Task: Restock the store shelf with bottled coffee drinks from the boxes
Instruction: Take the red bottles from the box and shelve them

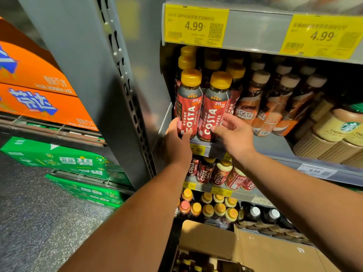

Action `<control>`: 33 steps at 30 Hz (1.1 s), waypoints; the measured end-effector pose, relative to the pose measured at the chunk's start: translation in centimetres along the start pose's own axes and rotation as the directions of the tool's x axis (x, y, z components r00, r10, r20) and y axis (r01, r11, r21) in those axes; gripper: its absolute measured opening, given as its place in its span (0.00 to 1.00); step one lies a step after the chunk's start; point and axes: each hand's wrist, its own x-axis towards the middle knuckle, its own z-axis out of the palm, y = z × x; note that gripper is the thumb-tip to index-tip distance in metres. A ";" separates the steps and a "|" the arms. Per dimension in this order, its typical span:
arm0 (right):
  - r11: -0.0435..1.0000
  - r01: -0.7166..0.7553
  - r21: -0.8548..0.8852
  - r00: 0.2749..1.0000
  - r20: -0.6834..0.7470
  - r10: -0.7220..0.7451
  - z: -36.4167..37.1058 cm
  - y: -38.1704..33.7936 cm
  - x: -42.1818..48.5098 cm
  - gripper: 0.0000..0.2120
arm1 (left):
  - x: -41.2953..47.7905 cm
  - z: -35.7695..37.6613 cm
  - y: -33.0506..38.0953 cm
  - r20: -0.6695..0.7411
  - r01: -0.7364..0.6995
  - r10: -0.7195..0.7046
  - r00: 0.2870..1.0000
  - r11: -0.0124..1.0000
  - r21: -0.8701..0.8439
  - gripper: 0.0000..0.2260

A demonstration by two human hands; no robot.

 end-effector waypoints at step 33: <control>0.992 0.111 -0.055 0.992 -0.046 -0.114 1.1 0.9 0.2 0.16 | 0.9 0.9 -0.9 -0.097 0.089 -0.082 0.992 0.993 0.074 0.17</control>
